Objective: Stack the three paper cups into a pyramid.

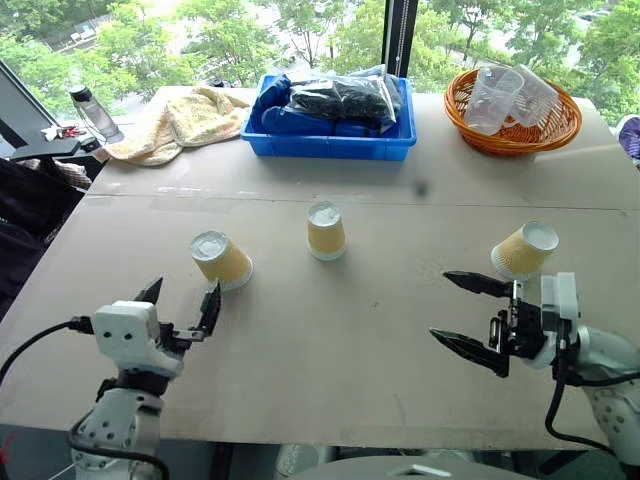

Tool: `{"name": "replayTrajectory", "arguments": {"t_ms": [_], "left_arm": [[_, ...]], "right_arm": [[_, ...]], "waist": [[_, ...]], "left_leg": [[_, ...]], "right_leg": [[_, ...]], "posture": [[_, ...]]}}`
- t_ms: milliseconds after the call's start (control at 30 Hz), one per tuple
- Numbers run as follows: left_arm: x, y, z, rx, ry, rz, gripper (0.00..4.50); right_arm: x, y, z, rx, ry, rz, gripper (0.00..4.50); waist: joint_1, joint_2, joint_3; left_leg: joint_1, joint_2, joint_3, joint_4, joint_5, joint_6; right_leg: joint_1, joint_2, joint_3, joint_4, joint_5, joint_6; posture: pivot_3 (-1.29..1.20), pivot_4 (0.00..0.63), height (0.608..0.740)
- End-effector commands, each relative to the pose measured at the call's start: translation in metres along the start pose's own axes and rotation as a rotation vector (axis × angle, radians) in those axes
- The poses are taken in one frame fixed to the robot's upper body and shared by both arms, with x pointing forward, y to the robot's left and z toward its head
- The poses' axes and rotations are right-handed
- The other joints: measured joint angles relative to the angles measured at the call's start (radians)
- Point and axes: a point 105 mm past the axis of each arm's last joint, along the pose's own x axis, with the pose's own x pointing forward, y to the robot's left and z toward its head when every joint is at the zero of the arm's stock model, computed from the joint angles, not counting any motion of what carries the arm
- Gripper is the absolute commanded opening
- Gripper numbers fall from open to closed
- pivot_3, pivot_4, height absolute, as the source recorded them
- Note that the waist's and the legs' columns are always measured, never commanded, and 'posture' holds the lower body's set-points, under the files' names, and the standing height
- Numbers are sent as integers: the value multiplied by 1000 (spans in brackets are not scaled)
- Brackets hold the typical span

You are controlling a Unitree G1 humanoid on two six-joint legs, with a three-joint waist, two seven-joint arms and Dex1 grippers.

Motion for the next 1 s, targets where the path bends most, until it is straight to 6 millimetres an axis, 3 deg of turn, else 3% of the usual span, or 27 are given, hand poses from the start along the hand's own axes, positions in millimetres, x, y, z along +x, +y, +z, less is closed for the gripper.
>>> {"name": "replayTrajectory", "arguments": {"t_ms": [33, 500, 800, 1000], "left_arm": [[8, 8, 4, 50, -16, 9, 4500], [47, 14, 0, 102, -23, -181, 4500], [71, 1, 6, 33, -51, -310, 4500], [77, -4, 10, 13, -82, -332, 4500]], "right_arm": [[4, 5, 8, -3, -10, 44, 4482], [9, 5, 10, 4, 2, 47, 4482], [12, 3, 12, -5, -10, 25, 4482], [14, 1, 18, -6, -49, 3, 4482]], "waist": [[1, -1, 0], [1, -1, 0], [0, -2, 1], [-3, -2, 1]], "left_leg": [[0, 0, 0, 0, 0, 0], [0, 0, 1, 0, 0, 0], [0, 0, 1, 0, 1, 0], [0, 0, 2, 0, 1, -1]], "right_leg": [[0, 0, 0, 0, 0, 0], [0, 0, 0, 0, 3, -5], [1, 0, 0, 0, 3, -5], [1, -1, 0, 0, 3, -5]], "posture": [[0, 150, 740], [0, 150, 740], [0, 150, 740], [0, 150, 740]]}}
